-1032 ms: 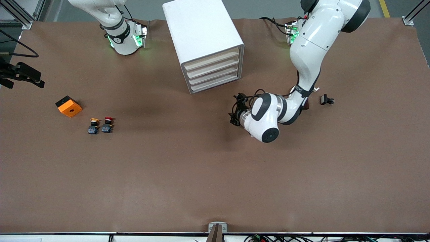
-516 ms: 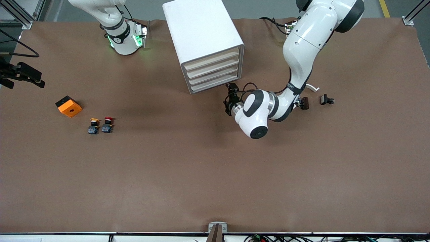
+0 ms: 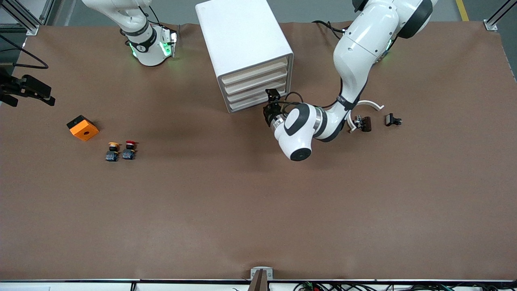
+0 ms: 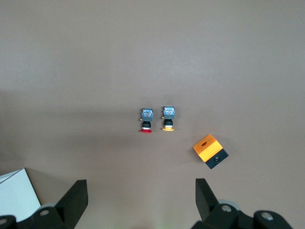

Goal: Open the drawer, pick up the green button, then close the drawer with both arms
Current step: 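Pull the drawer open with the left gripper while the right gripper approaches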

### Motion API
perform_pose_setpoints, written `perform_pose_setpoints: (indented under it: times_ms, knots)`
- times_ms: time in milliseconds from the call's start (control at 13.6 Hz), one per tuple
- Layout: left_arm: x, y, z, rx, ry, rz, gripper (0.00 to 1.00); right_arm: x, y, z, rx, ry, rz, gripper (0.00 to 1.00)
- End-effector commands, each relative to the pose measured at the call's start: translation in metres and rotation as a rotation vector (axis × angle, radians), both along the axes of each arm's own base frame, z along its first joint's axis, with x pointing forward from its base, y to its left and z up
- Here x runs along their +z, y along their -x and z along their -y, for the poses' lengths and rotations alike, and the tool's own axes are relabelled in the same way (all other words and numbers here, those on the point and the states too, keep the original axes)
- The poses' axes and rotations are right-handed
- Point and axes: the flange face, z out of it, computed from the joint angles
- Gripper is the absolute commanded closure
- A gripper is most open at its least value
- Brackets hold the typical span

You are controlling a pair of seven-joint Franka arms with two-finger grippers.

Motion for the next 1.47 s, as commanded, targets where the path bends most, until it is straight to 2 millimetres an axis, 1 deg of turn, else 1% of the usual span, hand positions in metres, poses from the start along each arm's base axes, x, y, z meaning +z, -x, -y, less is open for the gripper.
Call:
perform_pose_setpoints:
  times_ms: [0, 74, 147, 221, 295, 369, 442, 516, 590, 737, 811, 885, 959, 1106, 1180, 1253, 1327, 1401]
  knots:
    - [-0.013, 0.003, 0.002, 0.056, -0.018, -0.084, 0.33, 0.004, -0.005, -0.011, 0.005, -0.014, 0.004, 0.00]
    - [-0.016, 0.004, 0.003, 0.066, -0.023, -0.098, 0.35, 0.001, -0.006, -0.016, 0.015, -0.012, -0.002, 0.00]
    - [-0.020, 0.009, 0.006, 0.070, -0.045, -0.113, 0.39, 0.001, -0.006, -0.021, 0.024, -0.012, -0.003, 0.00]
    - [-0.023, 0.016, 0.011, 0.067, -0.074, -0.127, 0.39, 0.001, -0.007, -0.024, 0.029, -0.011, -0.001, 0.00]
    - [-0.026, 0.019, 0.013, 0.071, -0.090, -0.138, 0.39, 0.000, -0.008, -0.026, 0.032, -0.013, 0.002, 0.00]
    - [-0.027, 0.021, 0.014, 0.074, -0.102, -0.146, 0.41, -0.005, -0.012, -0.029, 0.038, -0.012, 0.002, 0.00]
    - [-0.029, 0.024, 0.016, 0.084, -0.112, -0.164, 0.51, -0.007, -0.016, -0.042, 0.063, -0.009, 0.011, 0.00]
    - [-0.030, 0.026, 0.019, 0.094, -0.117, -0.181, 0.54, -0.011, -0.021, -0.056, 0.089, 0.004, 0.022, 0.00]
    - [-0.029, 0.026, 0.019, 0.097, -0.118, -0.184, 0.54, -0.017, -0.025, -0.065, 0.106, 0.008, 0.017, 0.00]
    - [-0.029, 0.029, 0.021, 0.091, -0.120, -0.186, 0.54, -0.025, -0.028, -0.074, 0.108, 0.008, 0.005, 0.00]
    - [-0.029, 0.035, 0.026, 0.080, -0.119, -0.186, 0.76, -0.027, -0.030, -0.076, 0.061, -0.004, 0.006, 0.00]
    - [-0.031, 0.036, 0.025, 0.080, -0.121, -0.190, 0.93, -0.034, -0.033, -0.084, 0.001, -0.003, -0.003, 0.00]
    - [-0.035, 0.036, 0.026, 0.093, -0.123, -0.206, 1.00, -0.036, -0.033, -0.101, -0.027, 0.001, -0.005, 0.00]
    - [-0.035, 0.034, 0.025, 0.101, -0.124, -0.210, 1.00, -0.036, -0.024, -0.152, -0.036, 0.020, -0.001, 0.00]
    - [-0.035, 0.029, 0.021, 0.112, -0.123, -0.209, 1.00, -0.037, -0.018, -0.178, -0.096, 0.023, -0.001, 0.00]
    - [-0.035, 0.027, 0.019, 0.117, -0.127, -0.208, 1.00, -0.041, -0.011, -0.209, -0.206, 0.038, -0.004, 0.00]
    - [-0.036, 0.024, 0.016, 0.123, -0.130, -0.206, 1.00, -0.039, -0.005, -0.237, -0.262, 0.038, 0.003, 0.00]
    - [-0.035, 0.018, 0.012, 0.131, -0.129, -0.201, 1.00, -0.043, 0.002, -0.261, -0.291, 0.043, 0.001, 0.00]
